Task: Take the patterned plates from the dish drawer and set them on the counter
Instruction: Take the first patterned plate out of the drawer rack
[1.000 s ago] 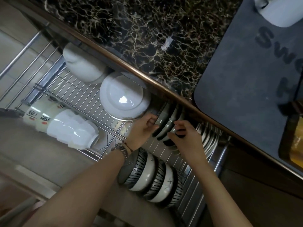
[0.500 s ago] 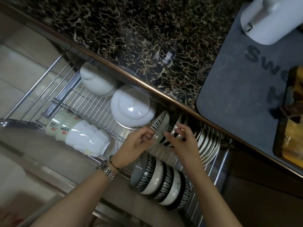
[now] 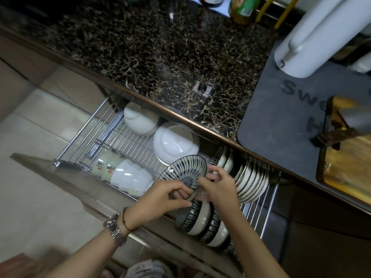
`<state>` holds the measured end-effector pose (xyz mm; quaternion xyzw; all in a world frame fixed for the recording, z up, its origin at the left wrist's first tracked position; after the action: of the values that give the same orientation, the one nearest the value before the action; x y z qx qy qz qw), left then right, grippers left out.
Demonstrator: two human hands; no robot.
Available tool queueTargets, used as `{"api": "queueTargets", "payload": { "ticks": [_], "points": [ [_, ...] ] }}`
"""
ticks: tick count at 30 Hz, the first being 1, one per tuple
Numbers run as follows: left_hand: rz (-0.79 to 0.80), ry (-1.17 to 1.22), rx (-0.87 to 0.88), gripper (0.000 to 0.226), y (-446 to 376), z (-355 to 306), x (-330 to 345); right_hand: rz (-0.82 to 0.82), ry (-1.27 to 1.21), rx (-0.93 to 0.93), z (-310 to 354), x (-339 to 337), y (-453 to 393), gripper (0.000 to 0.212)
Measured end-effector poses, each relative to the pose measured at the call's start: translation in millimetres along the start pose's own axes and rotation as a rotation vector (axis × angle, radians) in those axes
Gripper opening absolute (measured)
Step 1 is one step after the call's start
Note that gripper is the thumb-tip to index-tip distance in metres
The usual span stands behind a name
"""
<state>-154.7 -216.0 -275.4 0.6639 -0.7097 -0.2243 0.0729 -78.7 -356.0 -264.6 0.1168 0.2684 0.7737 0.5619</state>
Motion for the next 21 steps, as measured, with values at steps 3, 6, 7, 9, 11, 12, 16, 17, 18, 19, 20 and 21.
{"api": "queueTargets", "payload": {
  "ticks": [3,6,7,9,11,12,16,17,18,19,20,21],
  "points": [
    [-0.196,-0.064,0.031,0.020,7.0,-6.8,-26.2,0.062,-0.039,-0.033,10.8,-5.1,7.3,0.036],
    [-0.565,-0.178,-0.058,0.042,20.9,-2.4,-66.2,0.135,-0.106,-0.071,26.6,-20.5,14.0,0.037],
    [-0.603,-0.173,-0.124,0.049,25.1,-0.4,-72.7,0.162,-0.125,-0.084,32.3,-26.4,16.3,0.038],
    [-0.580,-0.082,-0.214,0.050,29.4,-2.1,-74.6,0.195,-0.169,-0.096,42.3,-38.6,20.1,0.039],
    [-0.531,0.022,-0.207,0.042,30.6,-15.5,-68.7,0.211,-0.212,-0.107,52.1,-49.4,21.2,0.041],
    [-0.510,0.064,-0.193,0.040,30.4,-23.8,-65.6,0.218,-0.214,-0.120,56.9,-54.0,21.2,0.042],
    [-0.487,0.212,-0.164,0.041,24.2,-52.7,-62.9,0.225,-0.189,-0.185,73.6,-69.1,15.6,0.044],
    [-0.495,0.216,-0.150,0.041,22.3,-61.1,-64.9,0.226,-0.179,-0.201,78.2,-72.1,12.7,0.045],
    [-0.502,0.213,-0.134,0.040,20.5,-69.6,-67.1,0.227,-0.159,-0.218,83.1,-74.5,9.8,0.044],
    [-0.513,0.206,-0.118,0.039,19.0,-78.3,-69.9,0.229,-0.139,-0.237,88.7,-76.3,6.7,0.044],
    [-0.525,0.199,-0.106,0.039,17.6,-87.4,-73.4,0.233,-0.125,-0.253,94.6,-77.7,3.6,0.043],
    [-0.534,0.196,-0.101,0.038,16.3,-96.1,-77.2,0.237,-0.119,-0.267,100.8,-78.7,0.9,0.043]
  ]
}}
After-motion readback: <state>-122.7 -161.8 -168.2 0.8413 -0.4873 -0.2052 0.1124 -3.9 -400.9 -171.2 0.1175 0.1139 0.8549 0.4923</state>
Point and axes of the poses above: each hand's wrist, its own y-axis away from the middle knuckle, its own x-axis out of the palm, z = x × y, the point moved 5 cm from there along -y, towards the middle knuckle, and after that the axes turned 7 degrees about -x, right-handed, at the moved point
